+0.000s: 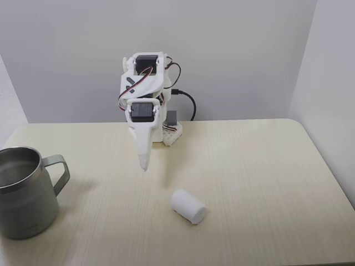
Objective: Grasp a dressing and put it in the cup.
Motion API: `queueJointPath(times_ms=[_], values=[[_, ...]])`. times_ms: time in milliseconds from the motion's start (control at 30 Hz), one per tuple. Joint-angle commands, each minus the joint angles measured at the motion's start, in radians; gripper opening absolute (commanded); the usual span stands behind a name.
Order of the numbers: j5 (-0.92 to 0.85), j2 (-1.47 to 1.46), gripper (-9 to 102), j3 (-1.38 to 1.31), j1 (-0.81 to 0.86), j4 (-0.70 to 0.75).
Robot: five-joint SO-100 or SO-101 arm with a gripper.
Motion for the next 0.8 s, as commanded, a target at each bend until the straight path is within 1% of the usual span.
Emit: queueJointPath(times_ms=[0, 500, 633, 767], values=[[-0.002, 0.002, 0, -0.008, -0.023, -0.031], [-0.009, 0.002, 0, -0.008, -0.023, -0.031], [-0.061, 0.002, 1, 0.014, -0.037, -0.012], [-0.160, 0.002, 1, 0.150, -0.061, 0.074]])
